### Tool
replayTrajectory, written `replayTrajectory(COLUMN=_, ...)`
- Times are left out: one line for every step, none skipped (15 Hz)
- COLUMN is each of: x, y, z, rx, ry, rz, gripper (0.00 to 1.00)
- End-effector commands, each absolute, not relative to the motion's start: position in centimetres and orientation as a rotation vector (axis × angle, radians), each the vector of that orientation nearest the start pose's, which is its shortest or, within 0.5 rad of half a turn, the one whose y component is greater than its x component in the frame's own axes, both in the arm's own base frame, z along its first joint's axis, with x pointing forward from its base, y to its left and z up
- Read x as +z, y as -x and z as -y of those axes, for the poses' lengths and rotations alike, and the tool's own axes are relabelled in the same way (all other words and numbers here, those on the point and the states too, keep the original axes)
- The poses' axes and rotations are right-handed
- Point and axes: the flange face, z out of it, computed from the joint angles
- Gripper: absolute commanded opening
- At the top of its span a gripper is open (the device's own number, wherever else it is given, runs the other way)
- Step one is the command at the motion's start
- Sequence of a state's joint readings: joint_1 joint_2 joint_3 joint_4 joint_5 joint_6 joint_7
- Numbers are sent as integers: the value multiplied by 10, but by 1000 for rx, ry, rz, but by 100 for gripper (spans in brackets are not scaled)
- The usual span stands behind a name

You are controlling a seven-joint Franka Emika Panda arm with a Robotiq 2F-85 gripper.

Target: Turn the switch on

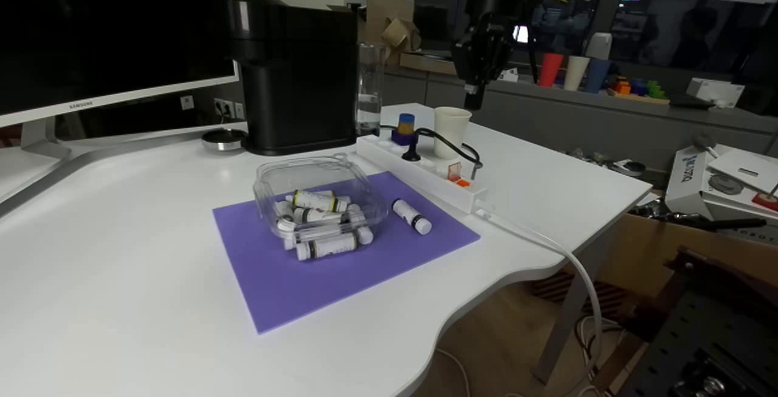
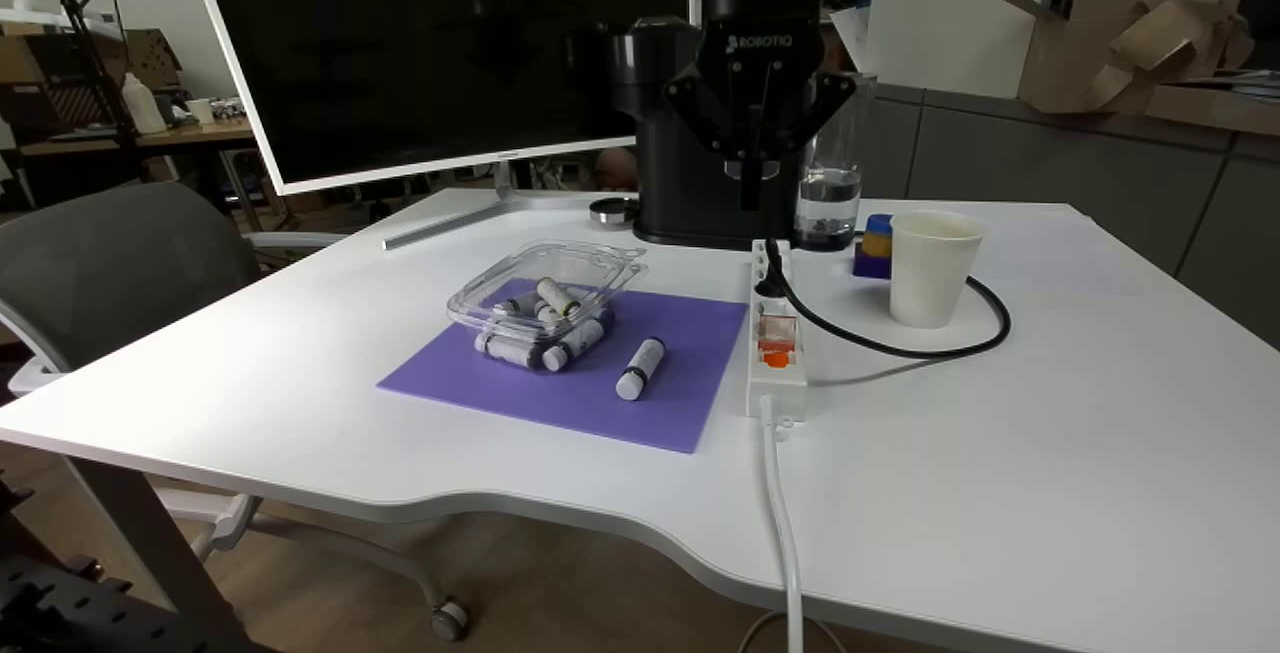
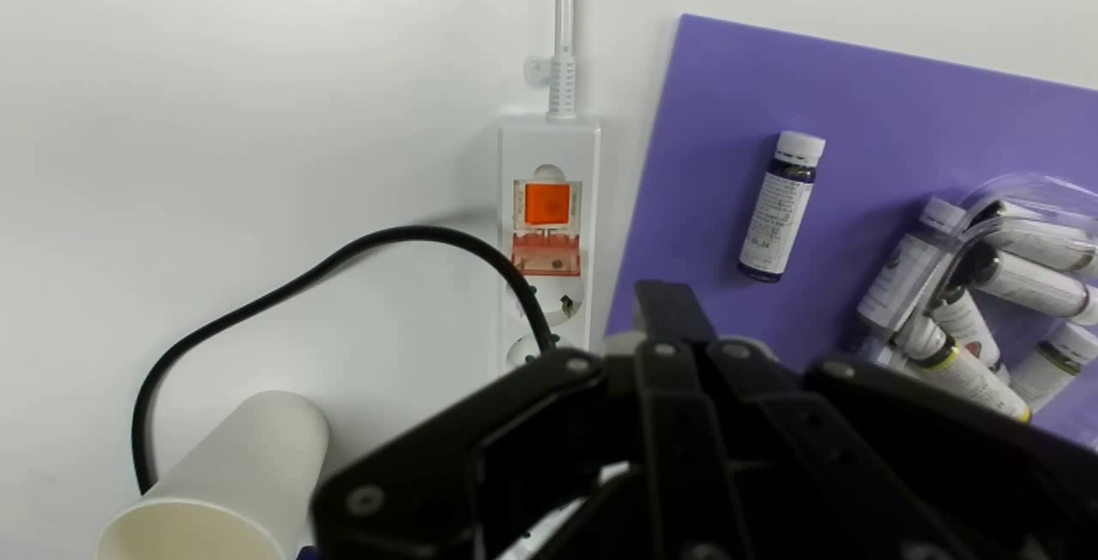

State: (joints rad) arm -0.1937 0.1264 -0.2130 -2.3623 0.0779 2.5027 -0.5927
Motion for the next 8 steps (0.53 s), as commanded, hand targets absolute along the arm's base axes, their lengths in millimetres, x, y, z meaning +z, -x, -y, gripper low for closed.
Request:
replayTrajectory(x=266, y=-469, z=209, rx=-38, ry=3143, rz=116, gripper=0)
replayTrajectory(x=262, y=-468, z=213, rx=-42, ry=3149, rz=89, gripper=0)
replayTrajectory(x=258, y=-468, z=216, rx=-41, ry=3151, rz=66, gripper=0)
replayTrajectory(x=253, y=-468, z=219, rx=-50, ry=3163, rz=49, gripper=0)
replayTrajectory(x=247, y=-468, z=222, rx=-50, ry=3169, rz=38, gripper=0)
replayTrajectory(x=241, y=-468, z=224, rx=-47, ry=3173, rz=30, gripper=0)
replayTrajectory(x=233, y=-469, z=226, rx=-44, ry=3179, rz=33, gripper=0)
replayTrajectory(x=225, y=-469, z=228, rx=-31, ry=3178, rz=46, gripper=0)
